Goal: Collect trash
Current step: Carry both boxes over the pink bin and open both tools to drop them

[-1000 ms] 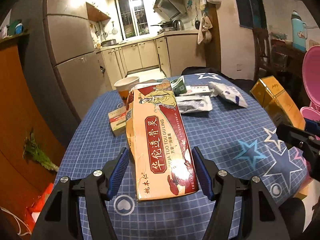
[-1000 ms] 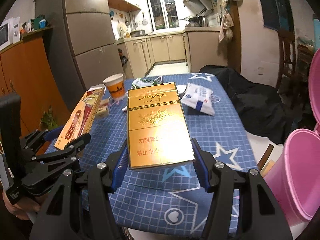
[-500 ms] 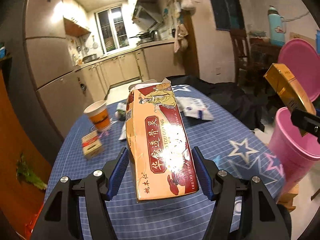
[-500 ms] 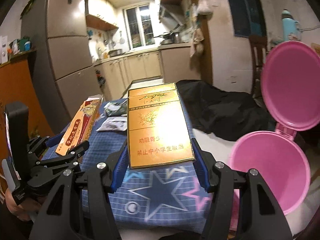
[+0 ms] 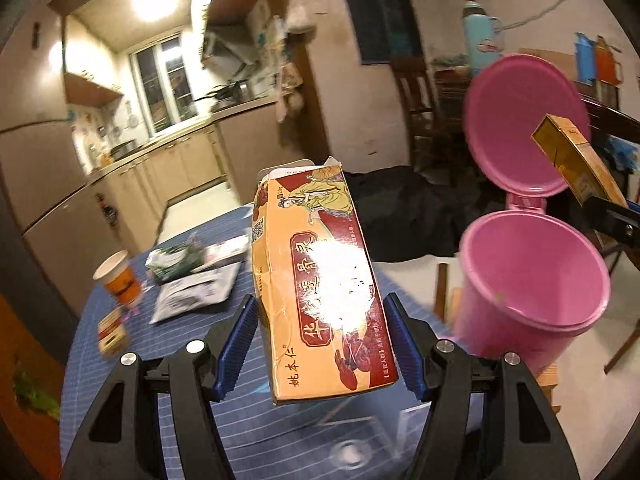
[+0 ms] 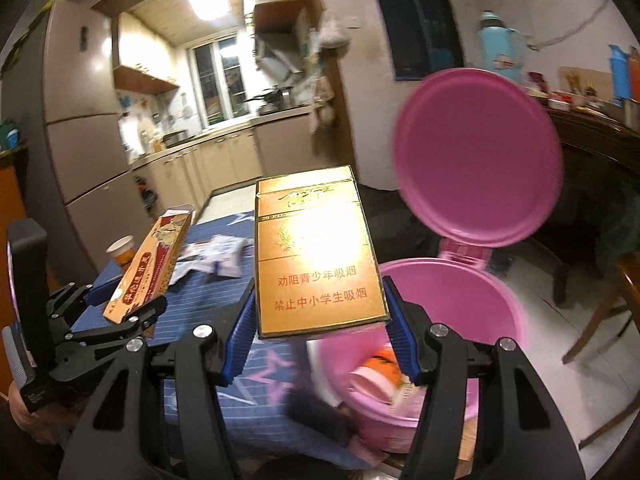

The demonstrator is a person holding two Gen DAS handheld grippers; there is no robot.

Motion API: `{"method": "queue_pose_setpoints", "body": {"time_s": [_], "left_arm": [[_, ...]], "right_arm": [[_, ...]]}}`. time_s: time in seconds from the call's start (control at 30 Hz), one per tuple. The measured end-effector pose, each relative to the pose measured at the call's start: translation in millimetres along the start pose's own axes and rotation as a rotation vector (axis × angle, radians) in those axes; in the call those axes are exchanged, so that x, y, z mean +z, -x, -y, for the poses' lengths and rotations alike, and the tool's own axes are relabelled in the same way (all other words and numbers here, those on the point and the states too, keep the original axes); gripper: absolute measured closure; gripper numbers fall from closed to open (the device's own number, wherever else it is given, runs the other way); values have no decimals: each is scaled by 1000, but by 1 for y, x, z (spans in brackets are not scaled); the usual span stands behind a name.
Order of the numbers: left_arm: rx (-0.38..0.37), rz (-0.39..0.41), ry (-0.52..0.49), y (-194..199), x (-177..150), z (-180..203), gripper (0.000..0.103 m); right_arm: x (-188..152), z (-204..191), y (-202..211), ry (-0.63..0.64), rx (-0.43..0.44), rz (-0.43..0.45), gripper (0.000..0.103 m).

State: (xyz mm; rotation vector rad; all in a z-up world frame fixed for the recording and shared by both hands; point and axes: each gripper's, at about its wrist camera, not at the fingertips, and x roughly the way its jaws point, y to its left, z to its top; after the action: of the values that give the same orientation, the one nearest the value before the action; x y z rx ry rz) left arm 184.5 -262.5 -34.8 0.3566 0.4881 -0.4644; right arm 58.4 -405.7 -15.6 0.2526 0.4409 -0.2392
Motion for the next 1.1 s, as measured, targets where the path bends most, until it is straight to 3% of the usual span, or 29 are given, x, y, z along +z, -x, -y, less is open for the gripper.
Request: {"method": "queue_pose_setpoints", "body": {"time_s": [0.27,0.7,1.1], "left_arm": [[-153,51,-71,-5,21,56,38],[-516,51,-56,-44,51,112,38],[-582,-2,-73,-77,54,123,38]], "right_arm": [[-2,66,21,-85,-121,25,47],[-7,93,20,-104,-181,20,47],[-2,103,-6,-136,-144,-38,47]]}}
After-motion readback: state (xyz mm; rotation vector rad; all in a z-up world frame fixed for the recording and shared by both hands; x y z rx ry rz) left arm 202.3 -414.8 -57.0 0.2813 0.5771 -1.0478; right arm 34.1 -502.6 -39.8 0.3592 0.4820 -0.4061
